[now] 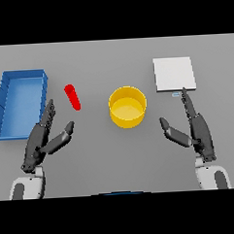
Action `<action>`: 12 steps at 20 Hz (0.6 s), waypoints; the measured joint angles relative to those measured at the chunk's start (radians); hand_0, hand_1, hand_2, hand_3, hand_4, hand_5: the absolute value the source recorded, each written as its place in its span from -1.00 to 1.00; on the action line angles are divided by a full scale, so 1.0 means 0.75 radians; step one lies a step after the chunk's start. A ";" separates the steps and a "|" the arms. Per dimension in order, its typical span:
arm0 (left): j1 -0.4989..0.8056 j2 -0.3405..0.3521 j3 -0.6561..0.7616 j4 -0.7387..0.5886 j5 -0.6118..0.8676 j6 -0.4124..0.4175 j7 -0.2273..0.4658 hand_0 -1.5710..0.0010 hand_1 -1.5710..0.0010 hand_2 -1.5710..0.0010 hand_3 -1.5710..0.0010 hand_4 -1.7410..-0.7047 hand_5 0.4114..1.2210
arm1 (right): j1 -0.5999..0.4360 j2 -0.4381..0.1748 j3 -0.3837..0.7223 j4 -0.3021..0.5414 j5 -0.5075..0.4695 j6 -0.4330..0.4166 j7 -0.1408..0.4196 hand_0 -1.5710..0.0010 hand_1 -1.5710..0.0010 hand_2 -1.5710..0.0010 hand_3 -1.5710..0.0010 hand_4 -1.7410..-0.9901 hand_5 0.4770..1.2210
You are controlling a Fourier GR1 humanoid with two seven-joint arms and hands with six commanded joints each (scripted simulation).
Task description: Pick up the red beaker and tilt it to pour out 1 green nut into yellow bowl. Pick up the yellow bowl and place it on the metallic measuring scale.
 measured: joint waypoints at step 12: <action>-0.447 -0.006 0.118 0.589 -0.007 0.001 -0.099 1.00 1.00 1.00 1.00 0.07 -0.43 | -0.005 -0.005 -0.029 0.021 -0.086 0.057 -0.027 1.00 1.00 1.00 1.00 0.38 -0.60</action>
